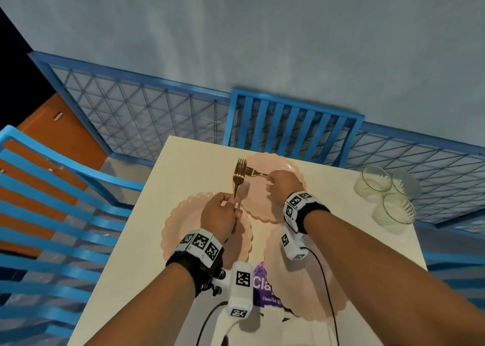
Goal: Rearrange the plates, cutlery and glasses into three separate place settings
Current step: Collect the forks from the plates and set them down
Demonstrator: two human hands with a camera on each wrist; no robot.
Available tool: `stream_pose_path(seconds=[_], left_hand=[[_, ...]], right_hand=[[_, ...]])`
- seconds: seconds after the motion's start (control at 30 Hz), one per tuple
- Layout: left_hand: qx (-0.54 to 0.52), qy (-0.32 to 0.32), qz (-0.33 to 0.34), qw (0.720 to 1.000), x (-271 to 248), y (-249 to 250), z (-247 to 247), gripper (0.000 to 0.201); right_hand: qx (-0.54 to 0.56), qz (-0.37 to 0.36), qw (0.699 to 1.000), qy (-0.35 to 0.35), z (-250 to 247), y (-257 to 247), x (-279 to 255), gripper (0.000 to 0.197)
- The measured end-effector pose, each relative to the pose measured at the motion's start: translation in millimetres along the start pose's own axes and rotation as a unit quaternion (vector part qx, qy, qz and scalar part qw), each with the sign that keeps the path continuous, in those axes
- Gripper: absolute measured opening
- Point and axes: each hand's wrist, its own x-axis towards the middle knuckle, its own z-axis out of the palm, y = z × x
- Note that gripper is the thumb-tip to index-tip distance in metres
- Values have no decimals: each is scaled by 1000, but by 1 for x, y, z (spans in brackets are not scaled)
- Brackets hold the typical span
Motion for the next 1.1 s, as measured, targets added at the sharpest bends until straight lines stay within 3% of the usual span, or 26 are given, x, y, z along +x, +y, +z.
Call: stream_pose_path(seconds=[0.2, 0.33, 0.47, 0.53, 0.63, 0.77, 0.87, 0.97, 1.1], left_hand=[[-77, -8, -22, 997, 19, 18, 5, 21], [-82, 5, -22, 996, 25, 17, 3, 20], [-96, 15, -19, 995, 29, 14, -4, 20], [-96, 21, -13, 995, 29, 15, -8, 21], [-109, 24, -16, 994, 26, 18, -12, 21], [-133, 6, -35, 990, 12, 23, -9, 21], [-111, -7, -22, 993, -3, 22, -2, 21], [-58, -26, 9, 998, -20, 18, 2, 20], [-123, -45, -10, 991, -50, 18, 11, 14]], right_hand=[[-204, -70, 976, 7, 15, 0, 31, 30], [-221, -57, 973, 41, 20, 2, 34, 30], [-206, -46, 977, 16, 10, 0, 34, 25], [-150, -9, 988, 21, 0, -3, 27, 18], [50, 34, 996, 60, -15, -7, 9, 9], [261, 5, 965, -39, -29, -29, -32, 11], [322, 2, 941, -101, -32, -42, -50, 12], [324, 16, 938, -123, -31, -45, -66, 13], [331, 26, 934, -129, -32, -38, -87, 10]])
